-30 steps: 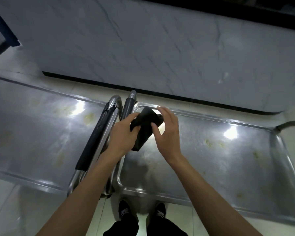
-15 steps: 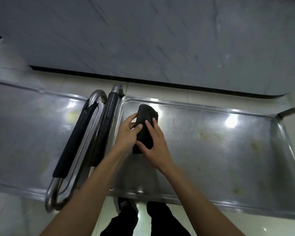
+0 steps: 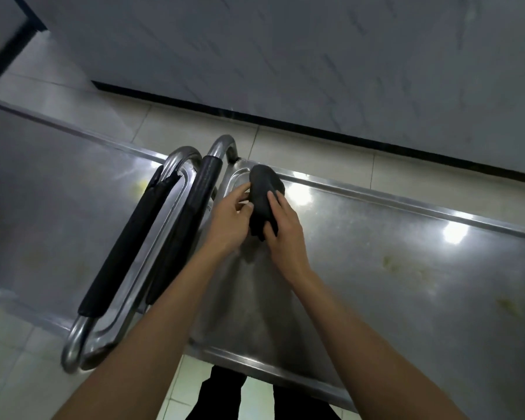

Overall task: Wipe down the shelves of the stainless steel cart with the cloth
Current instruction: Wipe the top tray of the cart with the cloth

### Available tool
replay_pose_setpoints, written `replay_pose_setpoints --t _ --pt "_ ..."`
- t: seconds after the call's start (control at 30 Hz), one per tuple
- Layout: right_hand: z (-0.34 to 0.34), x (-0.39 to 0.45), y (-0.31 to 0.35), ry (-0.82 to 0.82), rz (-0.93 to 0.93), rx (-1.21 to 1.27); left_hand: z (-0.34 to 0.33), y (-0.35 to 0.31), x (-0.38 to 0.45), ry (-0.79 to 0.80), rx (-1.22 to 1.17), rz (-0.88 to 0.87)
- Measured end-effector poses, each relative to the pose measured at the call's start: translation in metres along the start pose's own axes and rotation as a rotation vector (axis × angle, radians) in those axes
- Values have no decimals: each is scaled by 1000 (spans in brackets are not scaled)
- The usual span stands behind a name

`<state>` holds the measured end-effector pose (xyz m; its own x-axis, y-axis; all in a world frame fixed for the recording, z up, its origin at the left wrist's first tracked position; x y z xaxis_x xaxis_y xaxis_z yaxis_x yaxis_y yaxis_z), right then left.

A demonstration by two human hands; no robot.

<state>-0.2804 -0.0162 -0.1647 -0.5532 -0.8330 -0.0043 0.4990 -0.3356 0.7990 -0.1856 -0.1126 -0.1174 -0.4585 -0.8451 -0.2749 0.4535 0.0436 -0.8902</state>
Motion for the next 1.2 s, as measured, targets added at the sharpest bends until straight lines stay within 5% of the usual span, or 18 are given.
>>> replay_pose_setpoints --t 0.1,0.23,0.57,0.87,1.2 --pt "-14 20 -8 -5 -38 1 3 8 1 -32 119 -64" --pt "-42 32 -15 189 -36 -77 8 40 -3 -94 314 -58" --pt "-68 67 -22 306 255 -544 11 85 -2 -57 569 -56" --pt "-94 97 -19 300 321 -633 10 93 -1 -59 686 82" --pt "-70 67 -40 273 222 -679 -1 97 -13 2 914 -8"
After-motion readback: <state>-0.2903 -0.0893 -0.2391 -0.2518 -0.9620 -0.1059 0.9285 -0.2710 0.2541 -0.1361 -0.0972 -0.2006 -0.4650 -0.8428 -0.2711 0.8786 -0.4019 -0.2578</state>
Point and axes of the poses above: each hand's wrist, its own x-axis towards the middle knuckle, its own z-axis out of the back of the hand, y = z × x, the point moved 4 cm from there along x, towards the middle knuckle, and after that the axes turned 2 degrees about -y, right-handed, at the moved point
